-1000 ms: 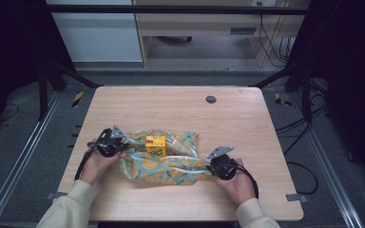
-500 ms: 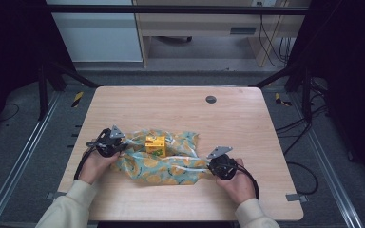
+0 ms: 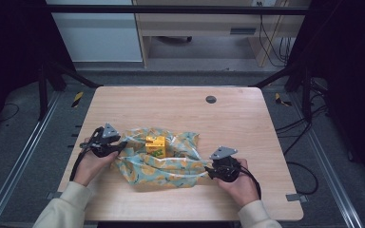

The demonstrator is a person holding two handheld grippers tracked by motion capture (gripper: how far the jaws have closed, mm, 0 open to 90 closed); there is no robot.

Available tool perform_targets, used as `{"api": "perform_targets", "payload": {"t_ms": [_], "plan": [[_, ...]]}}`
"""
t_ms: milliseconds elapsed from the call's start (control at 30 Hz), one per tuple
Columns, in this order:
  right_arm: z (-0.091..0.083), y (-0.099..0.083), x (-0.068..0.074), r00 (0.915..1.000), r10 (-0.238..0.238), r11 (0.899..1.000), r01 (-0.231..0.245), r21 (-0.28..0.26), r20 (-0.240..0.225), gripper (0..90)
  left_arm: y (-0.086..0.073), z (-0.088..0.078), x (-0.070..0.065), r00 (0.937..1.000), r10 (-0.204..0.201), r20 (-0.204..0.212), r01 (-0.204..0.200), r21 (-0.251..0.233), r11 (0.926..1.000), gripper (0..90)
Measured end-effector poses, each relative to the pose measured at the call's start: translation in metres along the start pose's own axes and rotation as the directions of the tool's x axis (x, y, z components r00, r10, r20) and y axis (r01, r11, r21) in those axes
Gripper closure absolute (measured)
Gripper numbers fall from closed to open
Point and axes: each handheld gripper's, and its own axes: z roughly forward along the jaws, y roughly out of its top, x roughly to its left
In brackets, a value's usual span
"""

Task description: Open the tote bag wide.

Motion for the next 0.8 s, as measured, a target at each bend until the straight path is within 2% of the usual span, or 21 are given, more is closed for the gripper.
{"api": "perform_targets", "payload": {"t_ms": [100, 167, 200, 300, 400, 500, 600, 700, 800], "plan": [[-0.005, 0.004, 0.003, 0.9998, 0.021, 0.999, -0.021, -0.04, -0.001, 32.8, 0.004, -0.009, 0.0, 0.9999, -0.015, -0.001, 0.015, -0.04, 0.9991, 45.0], [-0.007, 0.007, 0.005, 0.9996, 0.028, 0.998, -0.028, -0.05, -0.001, 24.6, 0.006, -0.014, 0.0, 0.9997, -0.023, -0.006, 0.023, -0.062, 0.9978, 39.8], [-0.008, 0.008, 0.006, 0.9996, 0.027, 0.998, -0.027, -0.056, -0.003, 22.5, 0.008, -0.017, -0.001, 0.9995, -0.03, 0.002, 0.03, -0.087, 0.9957, 37.6], [-0.013, 0.015, 0.011, 0.9998, 0.017, 0.995, -0.018, -0.097, -0.011, 16.1, 0.014, -0.023, -0.003, 0.9994, -0.032, 0.013, 0.034, -0.119, 0.9924, 30.9], [-0.017, 0.019, 0.015, 1.0, 0.003, 0.993, -0.003, -0.122, -0.004, 14.6, 0.018, -0.026, -0.008, 0.9996, -0.02, 0.02, 0.023, -0.124, 0.992, 27.2], [-0.018, 0.024, 0.018, 0.9999, 0.008, 0.991, -0.009, -0.136, -0.011, 11.5, 0.023, -0.029, -0.013, 0.9994, -0.011, 0.033, 0.015, -0.136, 0.9906, 23.2], [-0.017, 0.03, 0.022, 0.9999, -0.008, 0.988, 0.006, -0.152, -0.013, 9.2, 0.027, -0.033, -0.016, 0.9995, -0.005, 0.03, 0.01, -0.152, 0.9883, 21.3], [-0.013, 0.036, 0.025, 0.9997, 0.0, 0.989, -0.004, -0.149, -0.024, 7.4, 0.031, -0.036, -0.02, 0.9995, -0.006, 0.031, 0.01, -0.155, 0.9879, 20.3], [-0.009, 0.041, 0.029, 0.9994, -0.012, 0.991, 0.007, -0.132, -0.032, 6.9, 0.033, -0.038, -0.022, 0.9996, 0.0, 0.03, 0.004, -0.151, 0.9886, 20.0]]}}
